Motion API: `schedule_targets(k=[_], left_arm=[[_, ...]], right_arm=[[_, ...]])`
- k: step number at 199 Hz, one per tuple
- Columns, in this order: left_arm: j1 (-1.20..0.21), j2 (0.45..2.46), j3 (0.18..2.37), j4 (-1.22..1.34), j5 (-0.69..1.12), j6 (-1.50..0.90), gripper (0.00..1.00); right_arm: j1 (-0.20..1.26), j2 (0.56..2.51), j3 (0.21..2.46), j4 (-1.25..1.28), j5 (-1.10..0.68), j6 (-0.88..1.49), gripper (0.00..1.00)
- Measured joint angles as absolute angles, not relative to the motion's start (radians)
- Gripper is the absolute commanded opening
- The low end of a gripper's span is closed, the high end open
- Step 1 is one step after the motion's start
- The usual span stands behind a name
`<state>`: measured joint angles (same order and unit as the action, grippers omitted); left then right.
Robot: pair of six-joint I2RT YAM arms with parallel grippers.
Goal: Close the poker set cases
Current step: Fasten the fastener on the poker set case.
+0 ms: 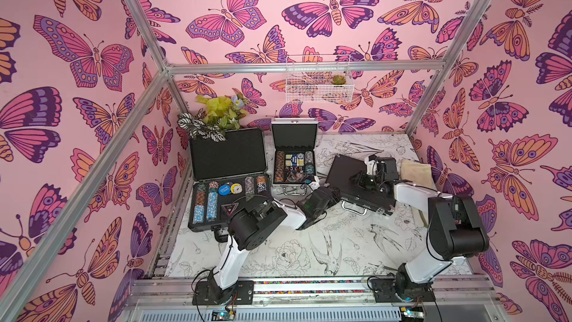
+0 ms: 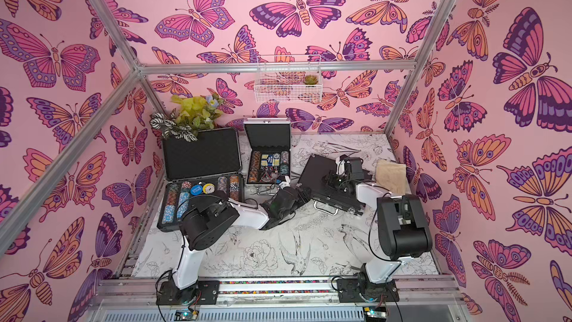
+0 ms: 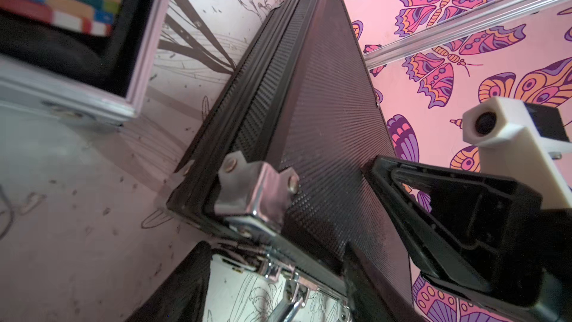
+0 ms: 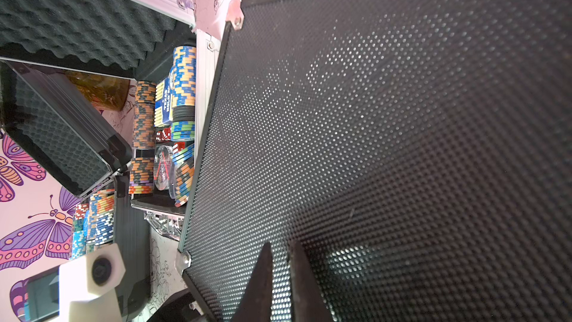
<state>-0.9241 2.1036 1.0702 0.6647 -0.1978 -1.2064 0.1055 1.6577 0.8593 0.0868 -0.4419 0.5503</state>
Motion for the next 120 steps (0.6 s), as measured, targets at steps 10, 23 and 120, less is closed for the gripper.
schedule_targets(k=[10,23,120], left_arm=[[-0.924,2.106,1.070,0.670,-0.202,-1.211,0.67],[-0.924,2.112,1.071,0.682,-0.213,-1.214,0.66],[-0.930,2.123,1.066,0.711,-0.247,-1.234,0.70]], right_arm=[[0.106,1.658,0.859,0.087,-0.442,0.551,0.16],[0.107,1.659,0.859,0.088,-0.442,0.552,0.16],[0.125,1.669,0.864,0.101,-0.449,0.553,0.16]])
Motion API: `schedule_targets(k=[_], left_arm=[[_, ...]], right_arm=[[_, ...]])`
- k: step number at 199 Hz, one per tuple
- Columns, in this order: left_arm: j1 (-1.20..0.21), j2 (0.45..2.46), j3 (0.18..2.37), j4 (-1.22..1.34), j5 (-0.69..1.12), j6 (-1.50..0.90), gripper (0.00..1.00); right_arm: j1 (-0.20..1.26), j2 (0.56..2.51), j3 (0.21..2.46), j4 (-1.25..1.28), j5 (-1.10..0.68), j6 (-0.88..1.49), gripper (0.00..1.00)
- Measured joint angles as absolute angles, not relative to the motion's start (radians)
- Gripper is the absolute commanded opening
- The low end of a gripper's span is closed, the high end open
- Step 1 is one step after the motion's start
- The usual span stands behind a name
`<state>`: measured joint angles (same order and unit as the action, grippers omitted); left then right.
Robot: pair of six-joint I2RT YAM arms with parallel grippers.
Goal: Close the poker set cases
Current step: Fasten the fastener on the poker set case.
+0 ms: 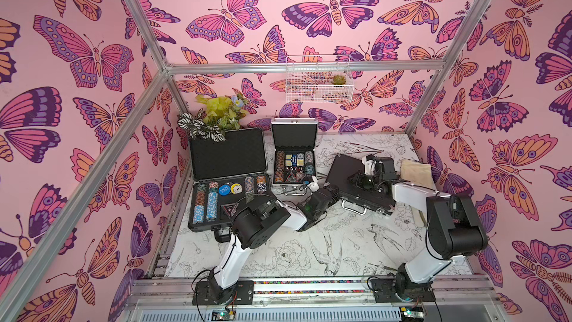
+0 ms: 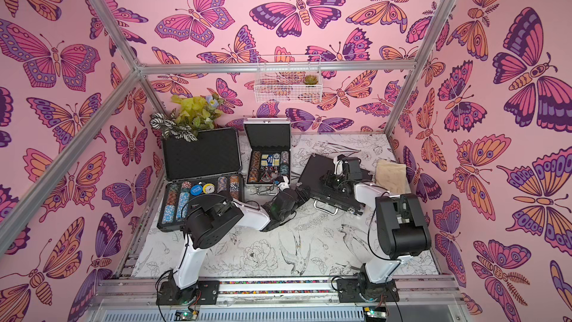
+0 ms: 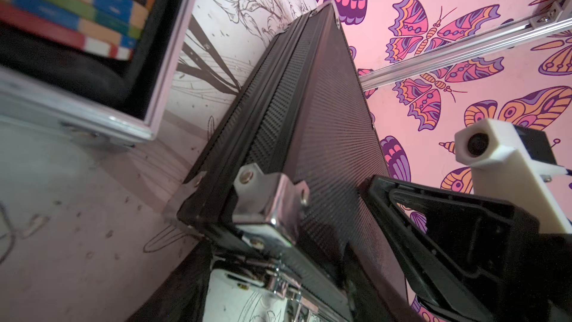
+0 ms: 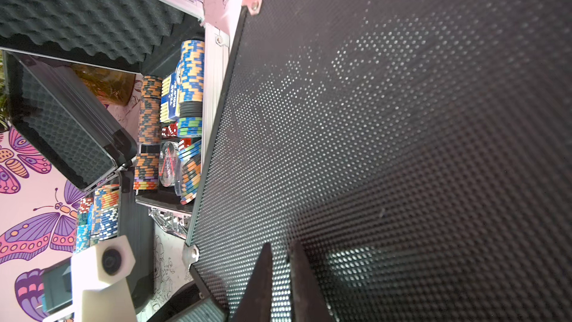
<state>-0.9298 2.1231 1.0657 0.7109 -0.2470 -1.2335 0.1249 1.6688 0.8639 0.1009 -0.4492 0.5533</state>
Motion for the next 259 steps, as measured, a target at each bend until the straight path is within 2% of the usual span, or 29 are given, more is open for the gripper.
schedule_targets(k=[81,173,259], left_arm=[[-0.944,2.050,1.098,0.469,-0.142,-1.257,0.73],[-0.950,2.105,1.190,0.459,-0.176,-1.266,0.69],[-0.963,2.136,1.187,0.535,-0.222,-1.292,0.66]], right_arm=[[0.126,1.676,0.897,0.045,-0.443,0.550,0.16],[0.127,1.676,0.897,0.042,-0.441,0.548,0.16],[0.127,1.674,0.896,0.046,-0.430,0.527,0.16]])
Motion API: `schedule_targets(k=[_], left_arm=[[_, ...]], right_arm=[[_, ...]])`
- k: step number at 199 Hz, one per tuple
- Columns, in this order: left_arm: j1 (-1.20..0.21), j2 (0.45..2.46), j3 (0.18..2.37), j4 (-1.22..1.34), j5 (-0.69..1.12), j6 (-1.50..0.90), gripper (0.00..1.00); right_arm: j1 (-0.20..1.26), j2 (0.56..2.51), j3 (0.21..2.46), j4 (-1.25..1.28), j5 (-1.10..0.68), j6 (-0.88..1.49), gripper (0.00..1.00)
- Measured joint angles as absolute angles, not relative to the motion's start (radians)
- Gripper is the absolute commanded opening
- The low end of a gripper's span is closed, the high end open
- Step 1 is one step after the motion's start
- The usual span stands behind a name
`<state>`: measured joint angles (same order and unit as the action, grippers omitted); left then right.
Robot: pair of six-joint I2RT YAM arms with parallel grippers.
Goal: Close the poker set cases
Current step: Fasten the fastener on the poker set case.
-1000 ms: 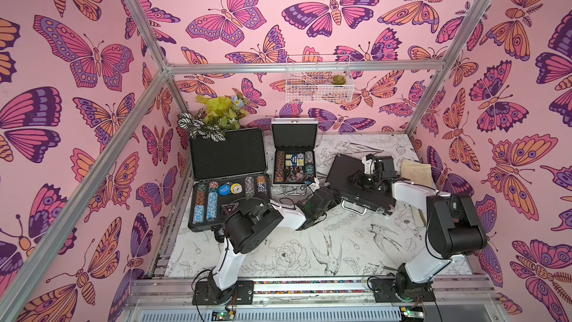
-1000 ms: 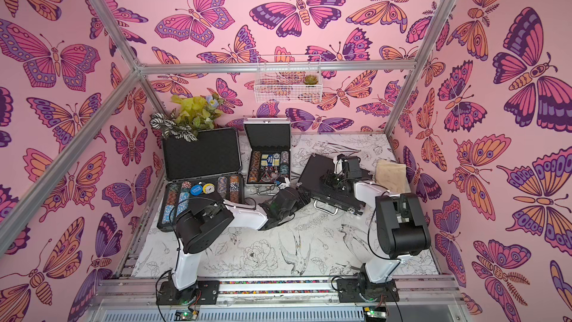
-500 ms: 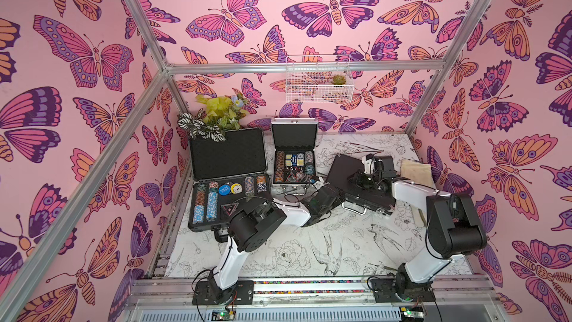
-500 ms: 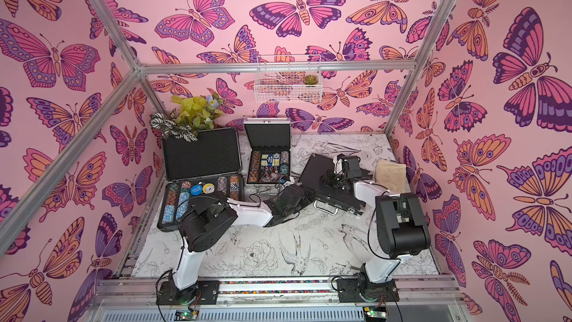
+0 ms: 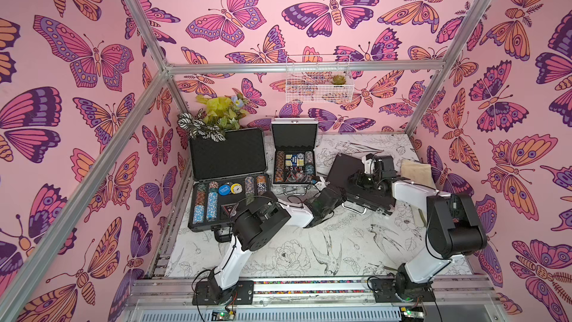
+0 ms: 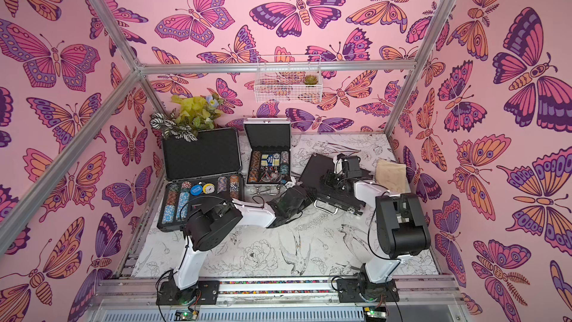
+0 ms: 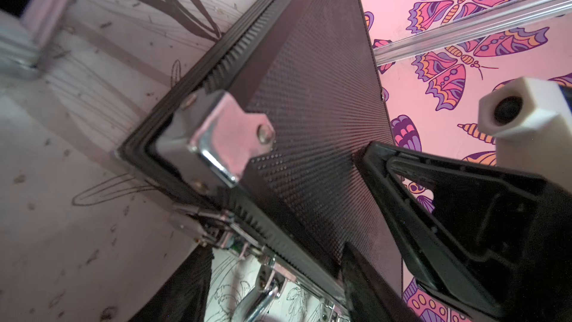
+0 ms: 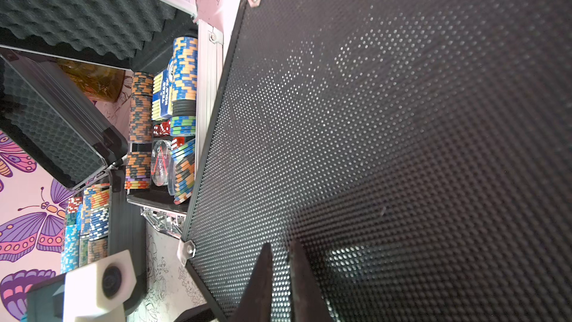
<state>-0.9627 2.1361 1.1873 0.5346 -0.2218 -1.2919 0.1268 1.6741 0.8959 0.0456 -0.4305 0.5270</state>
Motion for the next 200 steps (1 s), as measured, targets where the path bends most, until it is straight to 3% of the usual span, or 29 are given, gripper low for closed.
schedule_targets(k=[29,105,200], left_arm=[[-0.962,2.128,1.164,0.559,-0.222,-1.282,0.69],[-0.956,1.972,1.158,0.344,-0.187,-1.120,0.68],[-0.891,1.977,1.496,-0.070,-0.121,-0.588,0.71]], right_arm=[[0.127,1.674,0.897,0.045,-0.432,0.528,0.16],[0.133,1.617,0.919,-0.138,-0.440,0.527,0.17],[0.110,1.291,0.874,-0.396,-0.342,0.517,0.24]])
